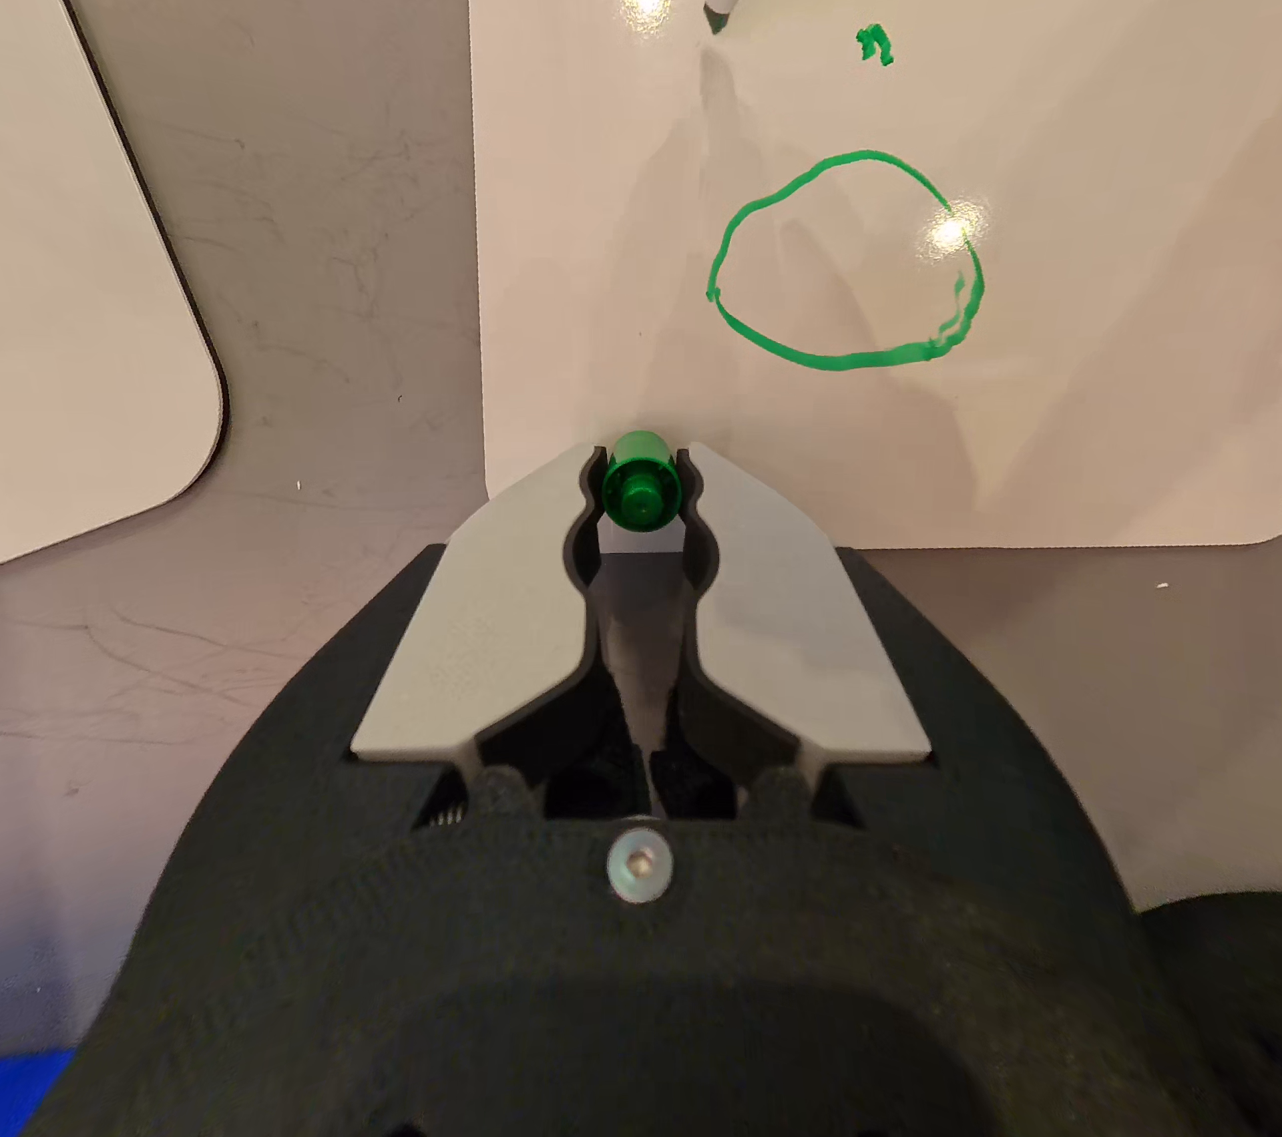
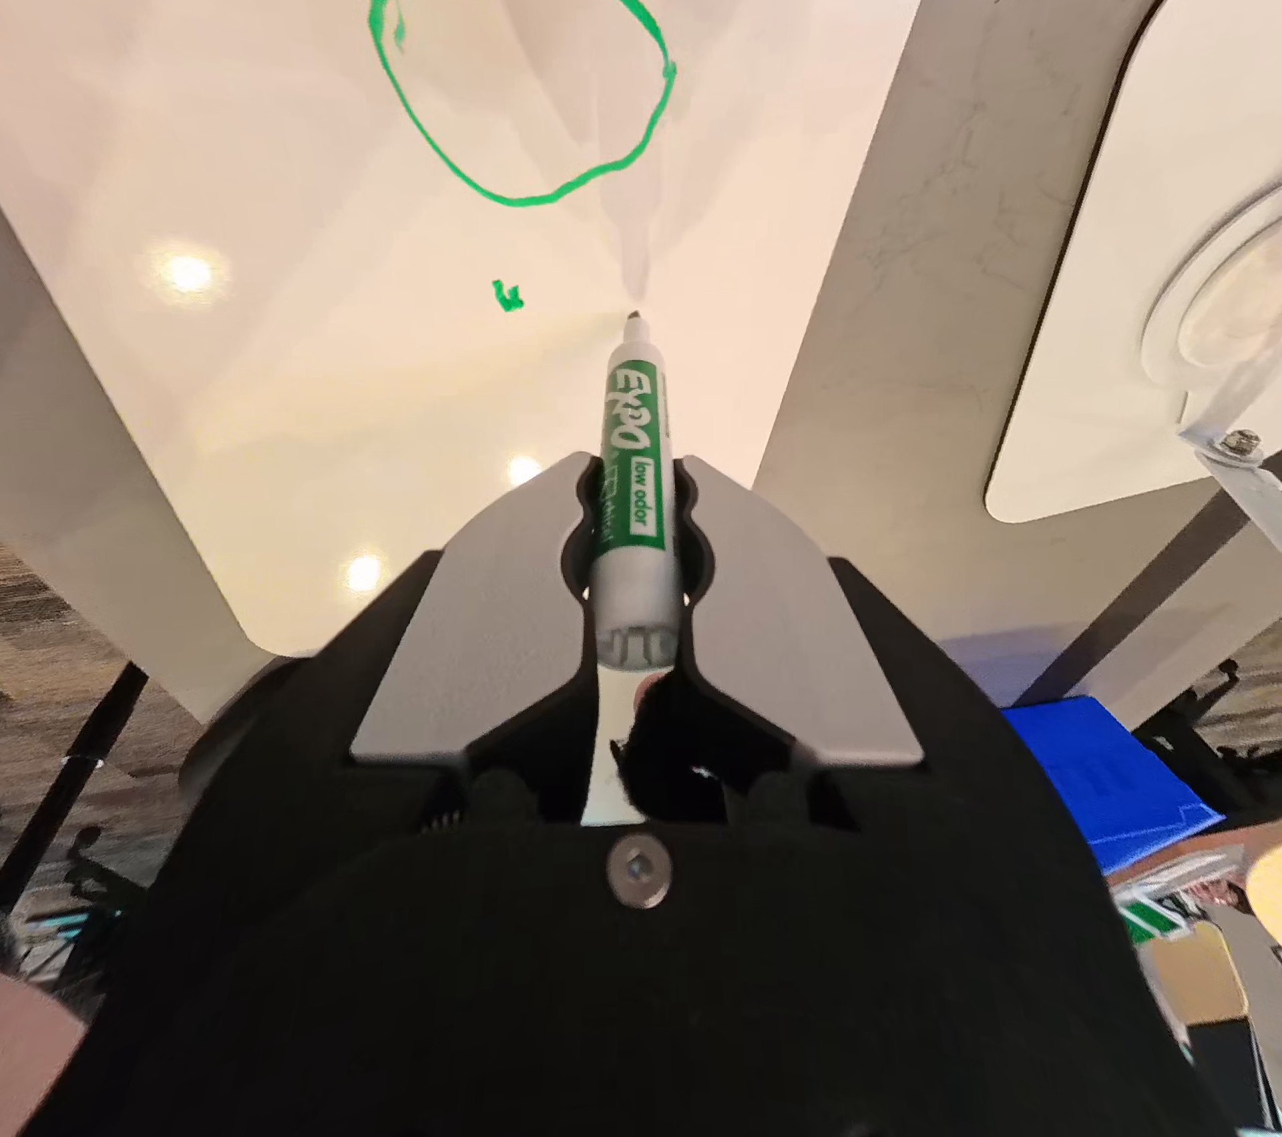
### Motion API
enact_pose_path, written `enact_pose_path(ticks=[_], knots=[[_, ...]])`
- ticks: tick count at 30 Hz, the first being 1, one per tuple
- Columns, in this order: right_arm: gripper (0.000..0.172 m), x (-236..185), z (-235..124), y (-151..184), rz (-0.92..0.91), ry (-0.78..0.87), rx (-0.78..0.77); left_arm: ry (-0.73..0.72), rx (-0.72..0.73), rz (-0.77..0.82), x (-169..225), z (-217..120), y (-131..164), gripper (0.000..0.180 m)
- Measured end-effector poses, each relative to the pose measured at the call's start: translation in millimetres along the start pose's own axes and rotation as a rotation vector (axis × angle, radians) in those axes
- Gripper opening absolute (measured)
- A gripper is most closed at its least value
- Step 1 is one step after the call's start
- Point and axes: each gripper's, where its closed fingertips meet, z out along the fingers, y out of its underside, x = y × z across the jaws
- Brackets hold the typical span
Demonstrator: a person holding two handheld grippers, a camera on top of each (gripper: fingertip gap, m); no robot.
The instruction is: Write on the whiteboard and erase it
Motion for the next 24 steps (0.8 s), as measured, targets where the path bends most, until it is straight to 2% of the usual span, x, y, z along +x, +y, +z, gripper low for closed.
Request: enact_pose_path(ticks=[8, 24], knots=[[0.020, 2.0, 3.7, -2.4, -0.004, -0.007, 0.004, 0.001, 0.001, 0.000, -0.1, 0.0, 0.0, 0.020], [0.021, -37.7, -2.8, -5.4, -0.045, -0.063, 0.005, -0.001, -0.003, 0.001, -0.2, 0.2, 0.1, 0.019]])
